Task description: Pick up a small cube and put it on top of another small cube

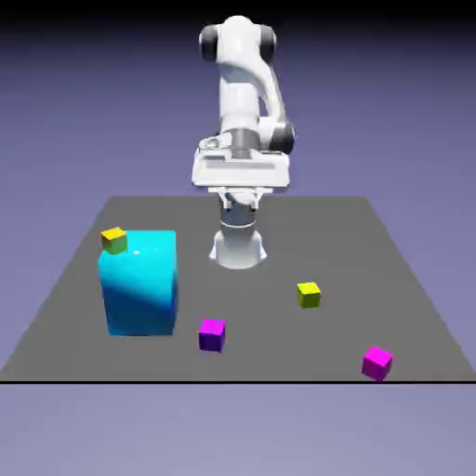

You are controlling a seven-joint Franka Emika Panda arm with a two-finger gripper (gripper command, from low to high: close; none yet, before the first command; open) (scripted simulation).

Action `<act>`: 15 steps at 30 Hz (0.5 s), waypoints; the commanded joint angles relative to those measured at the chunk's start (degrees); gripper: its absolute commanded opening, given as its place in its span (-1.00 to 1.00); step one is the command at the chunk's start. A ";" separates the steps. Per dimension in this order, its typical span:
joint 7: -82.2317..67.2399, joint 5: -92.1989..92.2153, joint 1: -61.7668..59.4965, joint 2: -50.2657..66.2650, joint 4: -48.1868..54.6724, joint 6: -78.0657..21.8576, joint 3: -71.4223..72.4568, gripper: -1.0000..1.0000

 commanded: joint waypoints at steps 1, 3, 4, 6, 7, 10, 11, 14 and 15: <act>-2.48 -1.73 -0.48 2.08 0.66 -1.15 0.19 0.00; -7.44 -5.18 -1.44 6.23 1.99 -3.45 0.57 0.00; -9.92 -6.91 -1.91 8.31 2.65 -4.59 0.77 0.00; -14.88 -10.36 -2.87 12.46 3.98 -6.89 1.15 0.00; -17.36 -12.08 -3.35 14.54 4.64 -8.04 1.34 0.00; -24.80 -17.26 -4.78 20.77 6.63 -11.48 1.92 0.00; -27.28 -18.99 -5.26 22.84 7.30 -12.63 2.11 0.00; -34.72 -24.16 -6.70 29.07 9.29 -16.08 2.68 0.00; -37.20 -25.89 -7.18 31.15 9.95 -17.22 2.87 0.00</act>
